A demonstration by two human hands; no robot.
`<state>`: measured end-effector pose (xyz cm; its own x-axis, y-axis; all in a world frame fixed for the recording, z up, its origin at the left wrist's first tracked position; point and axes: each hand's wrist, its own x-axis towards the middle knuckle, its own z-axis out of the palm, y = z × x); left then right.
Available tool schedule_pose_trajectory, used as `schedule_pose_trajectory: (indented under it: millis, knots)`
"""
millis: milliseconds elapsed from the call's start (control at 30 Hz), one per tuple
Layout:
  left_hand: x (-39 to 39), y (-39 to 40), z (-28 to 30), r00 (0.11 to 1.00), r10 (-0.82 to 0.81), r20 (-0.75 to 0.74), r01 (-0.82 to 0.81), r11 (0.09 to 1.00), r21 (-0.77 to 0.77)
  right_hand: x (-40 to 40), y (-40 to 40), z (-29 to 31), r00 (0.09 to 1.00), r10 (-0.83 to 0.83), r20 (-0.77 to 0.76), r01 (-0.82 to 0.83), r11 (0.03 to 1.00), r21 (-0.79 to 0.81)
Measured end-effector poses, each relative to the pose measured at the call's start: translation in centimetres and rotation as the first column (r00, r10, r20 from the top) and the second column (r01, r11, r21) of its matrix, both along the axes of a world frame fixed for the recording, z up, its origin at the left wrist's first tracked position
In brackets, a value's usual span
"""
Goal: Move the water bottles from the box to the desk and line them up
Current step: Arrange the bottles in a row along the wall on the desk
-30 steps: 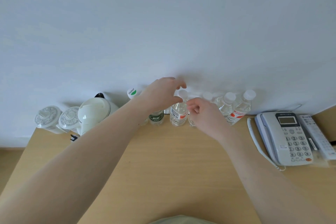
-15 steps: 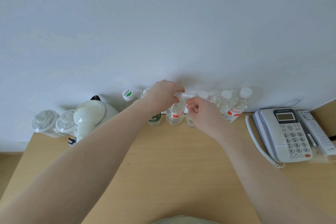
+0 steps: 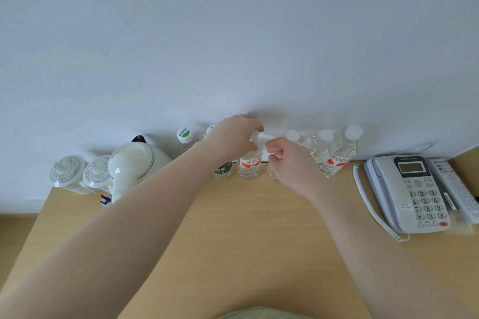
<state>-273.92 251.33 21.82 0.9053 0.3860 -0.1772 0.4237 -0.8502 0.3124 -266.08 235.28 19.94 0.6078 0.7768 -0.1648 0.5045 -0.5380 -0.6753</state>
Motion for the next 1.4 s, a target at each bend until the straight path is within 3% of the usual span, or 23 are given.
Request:
schedule_pose_trajectory:
  millis: [767,1400]
  knots:
    - [-0.1,0.9,0.0,0.999,-0.008,-0.038,0.012,0.995,0.103,0.1,-0.6,-0.7,0.998,-0.019,-0.055,0.019,1.000,0.000]
    - [0.0,0.5,0.0,1.000,0.027,0.004,-0.028,0.996,0.079,0.5,-0.8,-0.1,0.998,-0.025,-0.057,0.027,0.999,0.037]
